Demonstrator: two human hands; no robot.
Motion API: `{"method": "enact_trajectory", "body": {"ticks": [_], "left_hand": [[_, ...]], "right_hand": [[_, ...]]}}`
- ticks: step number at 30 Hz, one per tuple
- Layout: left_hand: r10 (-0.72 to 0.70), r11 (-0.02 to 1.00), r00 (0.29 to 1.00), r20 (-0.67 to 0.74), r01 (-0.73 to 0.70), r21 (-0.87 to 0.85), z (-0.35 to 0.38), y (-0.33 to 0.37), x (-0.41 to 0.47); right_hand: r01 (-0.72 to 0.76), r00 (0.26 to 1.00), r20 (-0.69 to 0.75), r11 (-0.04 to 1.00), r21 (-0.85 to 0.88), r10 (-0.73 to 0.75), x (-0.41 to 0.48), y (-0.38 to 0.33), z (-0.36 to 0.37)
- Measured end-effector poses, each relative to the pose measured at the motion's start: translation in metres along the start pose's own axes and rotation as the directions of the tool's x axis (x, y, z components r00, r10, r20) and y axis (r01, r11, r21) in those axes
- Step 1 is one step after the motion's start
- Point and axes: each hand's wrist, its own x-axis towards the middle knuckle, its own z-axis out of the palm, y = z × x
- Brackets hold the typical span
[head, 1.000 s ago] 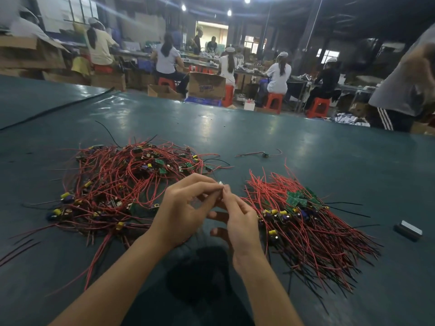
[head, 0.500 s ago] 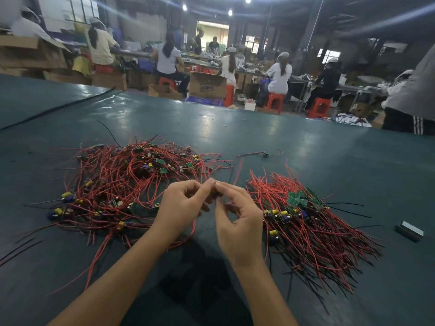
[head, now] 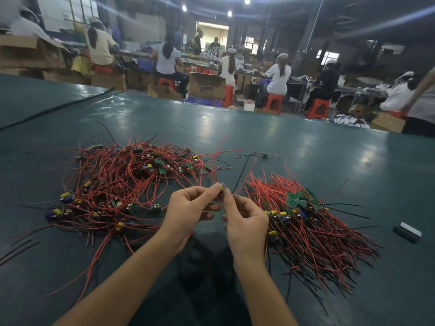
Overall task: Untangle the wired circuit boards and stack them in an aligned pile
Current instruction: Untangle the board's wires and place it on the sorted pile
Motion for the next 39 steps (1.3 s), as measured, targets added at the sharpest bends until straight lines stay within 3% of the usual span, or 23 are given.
{"method": "enact_trajectory", "body": {"ticks": [6,12,15,20,31,39], "left_hand": [[0.042,0.98,0.997,0.068,-0.054,0.19,-0.003,-0.004,0.002],[0.208,0.892,0.976,0.059,-0.214,0.397,-0.002,-0.007,0.0],[0.174,0.939,0.985,0.018,-0.171,0.299,0.0,-0.007,0.001],[0.031,0.996,0.999,-0.043,-0.028,0.081,0.002,0.0,0.001],[0.046,0.997,0.998,0.033,-0.048,0.053,-0.002,0.008,0.001],[-0.02,0.999,0.999,-0.027,0.019,-0.036,-0.006,0.009,0.006]], "right_hand": [[-0.019,1.0,0.01,1.0,0.013,0.019,0.001,-0.004,-0.002],[-0.03,1.0,-0.01,0.998,-0.048,0.03,0.001,-0.002,-0.003],[-0.146,0.988,-0.061,0.989,-0.011,0.145,0.003,-0.001,-0.001],[-0.318,0.92,-0.176,0.929,0.192,0.351,0.014,-0.008,-0.006],[-0.224,0.894,-0.289,0.902,0.369,0.341,0.025,-0.015,-0.019],[-0.031,0.92,-0.338,0.897,0.441,0.198,0.021,-0.016,-0.016]]}}
